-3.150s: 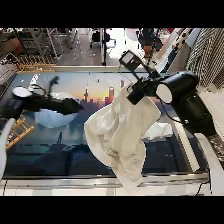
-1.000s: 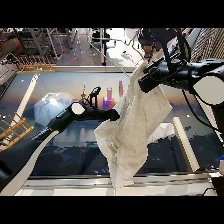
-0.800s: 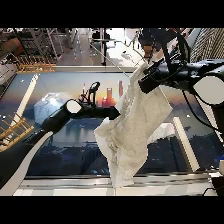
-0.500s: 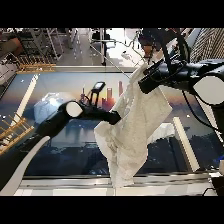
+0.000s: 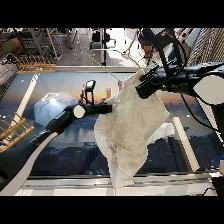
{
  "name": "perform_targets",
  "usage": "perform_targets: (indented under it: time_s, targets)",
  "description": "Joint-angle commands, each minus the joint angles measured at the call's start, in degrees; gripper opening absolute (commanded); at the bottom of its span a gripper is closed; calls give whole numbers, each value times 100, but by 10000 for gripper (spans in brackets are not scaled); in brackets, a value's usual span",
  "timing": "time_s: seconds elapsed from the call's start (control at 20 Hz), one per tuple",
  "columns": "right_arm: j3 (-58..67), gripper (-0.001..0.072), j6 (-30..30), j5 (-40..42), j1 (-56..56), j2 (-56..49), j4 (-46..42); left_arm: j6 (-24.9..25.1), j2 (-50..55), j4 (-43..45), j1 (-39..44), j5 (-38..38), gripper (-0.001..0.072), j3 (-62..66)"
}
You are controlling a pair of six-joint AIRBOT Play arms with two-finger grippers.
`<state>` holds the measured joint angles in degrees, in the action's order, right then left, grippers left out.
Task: Fold the clothes and pants, and hang the long-sleeved shirts on hangers.
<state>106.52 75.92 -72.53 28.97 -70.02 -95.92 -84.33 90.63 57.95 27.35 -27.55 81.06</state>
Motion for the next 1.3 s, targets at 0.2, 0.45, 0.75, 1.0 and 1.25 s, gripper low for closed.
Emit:
perform_targets:
  time_s: [0.2, 0.45, 0.75, 1.0, 1.25]
  targets:
    - [2, 28, -557, -590, -2, -2, 116, 2885, -1032, -1862, -1547, -1370, 13, 7]
    - [0, 28, -1272, -629, -2, -2, 695, 3978, -708, -4415, -3023, -2962, 12, 9]
    - [-72, 27, -2723, -1003, -2, -7, 269, 3980, -555, -4957, -3534, -3869, 13, 24]
    - [-291, 28, -2269, -608, 0, -48, 203, 4288, -553, -4994, -3644, -4559, 96, 22]
    - [-289, 28, -162, 1012, 0, -70, 319, 4861, -549, -4981, -3176, -4236, 494, 20]
